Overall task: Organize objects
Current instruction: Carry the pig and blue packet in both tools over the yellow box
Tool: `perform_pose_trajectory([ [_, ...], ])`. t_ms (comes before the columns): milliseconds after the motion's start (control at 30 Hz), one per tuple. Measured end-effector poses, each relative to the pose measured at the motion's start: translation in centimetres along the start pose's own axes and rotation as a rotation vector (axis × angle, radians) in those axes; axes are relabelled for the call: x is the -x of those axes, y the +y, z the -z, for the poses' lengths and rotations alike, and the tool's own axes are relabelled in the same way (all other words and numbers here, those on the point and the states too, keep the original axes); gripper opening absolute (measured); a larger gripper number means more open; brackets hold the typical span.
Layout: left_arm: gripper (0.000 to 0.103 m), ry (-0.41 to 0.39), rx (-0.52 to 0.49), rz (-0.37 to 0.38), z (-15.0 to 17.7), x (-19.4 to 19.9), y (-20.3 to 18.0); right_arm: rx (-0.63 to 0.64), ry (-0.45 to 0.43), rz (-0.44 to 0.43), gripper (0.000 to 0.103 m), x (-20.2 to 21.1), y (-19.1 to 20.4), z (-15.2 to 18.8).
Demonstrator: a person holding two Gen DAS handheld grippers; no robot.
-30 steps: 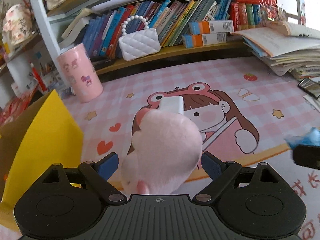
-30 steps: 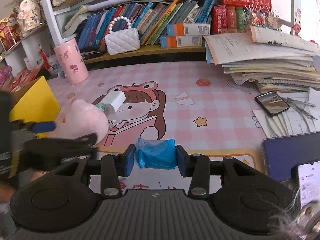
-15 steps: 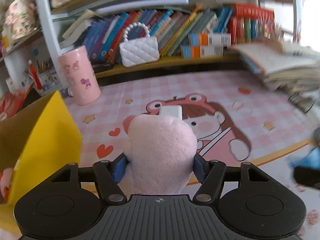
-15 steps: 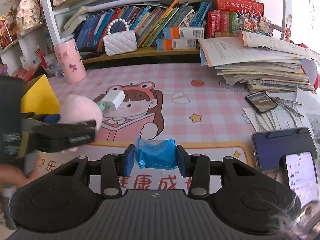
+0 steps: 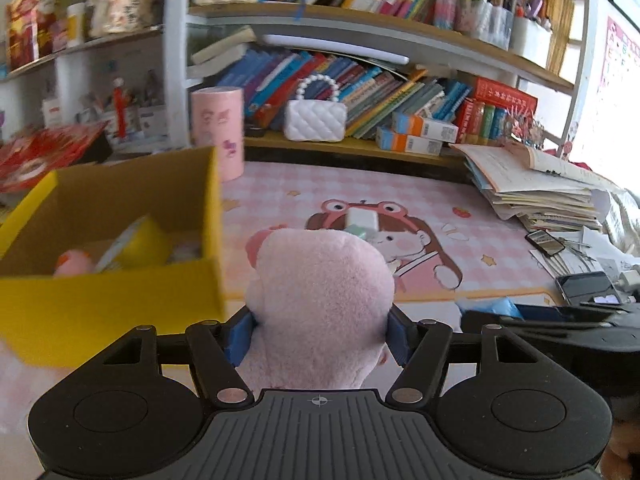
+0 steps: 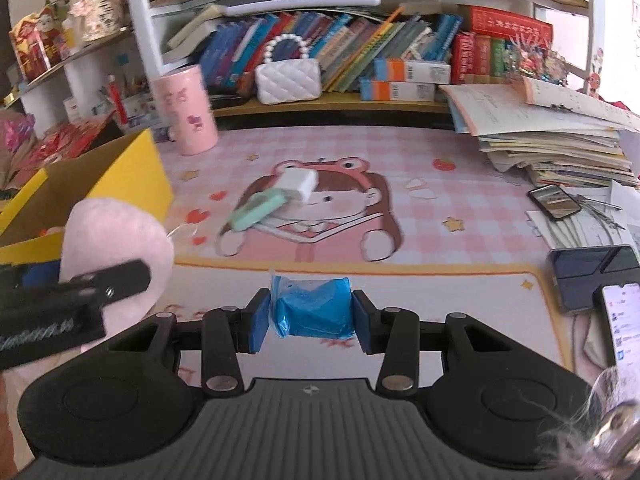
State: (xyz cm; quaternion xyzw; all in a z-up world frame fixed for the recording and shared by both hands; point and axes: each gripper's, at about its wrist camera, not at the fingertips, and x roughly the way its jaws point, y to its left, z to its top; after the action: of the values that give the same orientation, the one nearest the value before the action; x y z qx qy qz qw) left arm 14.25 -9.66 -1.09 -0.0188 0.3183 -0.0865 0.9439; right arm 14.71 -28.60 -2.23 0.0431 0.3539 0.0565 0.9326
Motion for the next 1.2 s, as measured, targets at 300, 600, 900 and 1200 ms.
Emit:
perform_pose_trajectory([
  [300,0.065,-0.012,0.064,-0.052,3.3,5.7,6.3,0.077,0.014,-0.054,0.04,1.8,7.8,2.4],
  [600,0.065,-0.009,0.115,-0.099,5.7,9.7,11.5,0.134,0.018,-0.101,0.04,4.3,14.6,5.5],
  [900,0.065,-0.027,0.106,-0.098,7.1,12.5,14.3,0.146,0.009,-0.117,0.04,6.2,18.7,7.7],
  [1200,0.065,-0.064,0.099,-0.084,7.3,14.2,15.9,0.154,-0.023,-0.114,0.04,7.6,20.9,8.3],
])
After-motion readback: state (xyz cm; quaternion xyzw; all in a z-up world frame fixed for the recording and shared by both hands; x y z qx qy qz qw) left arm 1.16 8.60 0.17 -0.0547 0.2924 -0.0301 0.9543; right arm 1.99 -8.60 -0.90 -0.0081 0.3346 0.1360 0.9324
